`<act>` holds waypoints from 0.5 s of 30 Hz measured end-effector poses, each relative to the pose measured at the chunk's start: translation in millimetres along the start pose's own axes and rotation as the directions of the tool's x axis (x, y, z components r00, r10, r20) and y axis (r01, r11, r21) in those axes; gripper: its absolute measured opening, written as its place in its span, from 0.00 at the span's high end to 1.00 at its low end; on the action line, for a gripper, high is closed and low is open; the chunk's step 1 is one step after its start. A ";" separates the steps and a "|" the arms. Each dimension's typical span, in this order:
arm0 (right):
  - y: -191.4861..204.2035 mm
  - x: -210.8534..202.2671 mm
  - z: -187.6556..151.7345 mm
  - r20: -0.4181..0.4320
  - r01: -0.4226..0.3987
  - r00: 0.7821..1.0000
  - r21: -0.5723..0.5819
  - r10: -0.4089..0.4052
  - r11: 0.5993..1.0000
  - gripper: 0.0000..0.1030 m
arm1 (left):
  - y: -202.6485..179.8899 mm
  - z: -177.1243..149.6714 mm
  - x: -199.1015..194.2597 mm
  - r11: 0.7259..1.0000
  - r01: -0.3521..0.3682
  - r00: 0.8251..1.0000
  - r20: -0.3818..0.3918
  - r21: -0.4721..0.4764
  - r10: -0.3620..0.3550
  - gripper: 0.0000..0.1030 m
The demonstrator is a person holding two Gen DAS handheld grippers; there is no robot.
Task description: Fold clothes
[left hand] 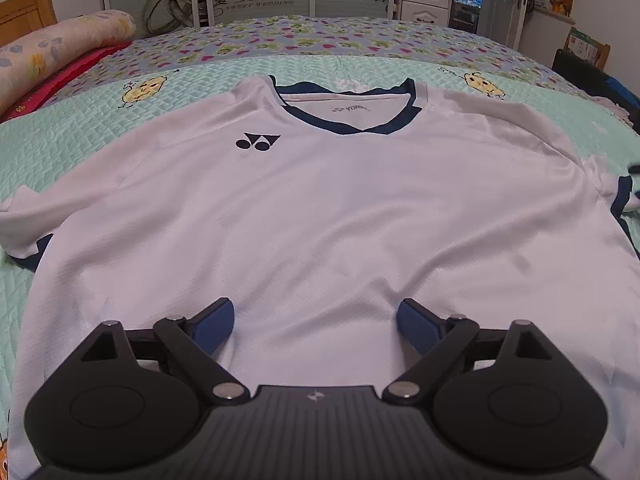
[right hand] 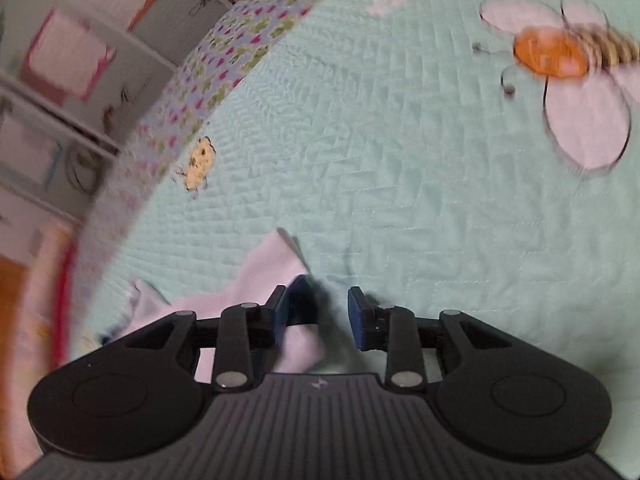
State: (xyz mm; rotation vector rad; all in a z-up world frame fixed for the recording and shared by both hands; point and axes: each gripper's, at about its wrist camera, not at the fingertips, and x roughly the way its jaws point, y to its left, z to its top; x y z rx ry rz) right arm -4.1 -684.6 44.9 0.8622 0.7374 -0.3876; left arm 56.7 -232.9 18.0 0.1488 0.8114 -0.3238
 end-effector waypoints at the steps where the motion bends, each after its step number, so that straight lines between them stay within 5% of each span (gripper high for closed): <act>1: -2.7 3.1 1.4 -0.009 -0.031 0.999 0.038 0.031 0.999 0.58 | -0.9 0.4 0.6 1.000 -0.001 1.000 -0.001 0.002 0.001 0.08; 7: 13.0 40.7 21.3 -0.068 -0.066 0.995 0.010 0.066 0.998 0.56 | 1.4 -2.0 2.1 1.000 -0.003 1.000 0.006 -0.001 0.003 0.03; 9: 23.2 45.6 22.8 -0.073 -0.058 0.996 -0.066 0.053 0.996 0.80 | 1.5 -2.9 2.6 1.000 -0.005 1.000 0.011 -0.001 0.005 0.01; 10: 26.9 43.3 22.7 -0.069 -0.075 0.995 -0.086 0.069 0.993 0.99 | 1.5 -3.3 2.9 1.000 -0.006 1.000 0.013 -0.003 0.006 0.01; 13: 43.0 24.2 19.5 -0.040 -0.172 0.985 -0.161 0.167 0.972 1.00 | 1.7 -4.6 3.6 1.000 -0.009 1.000 0.021 -0.009 0.009 0.00; 15: 70.1 -10.6 3.7 -0.020 -0.249 0.966 -0.321 0.257 0.914 1.00 | 1.4 -6.1 3.2 1.000 -0.011 0.999 0.032 -0.006 0.011 0.00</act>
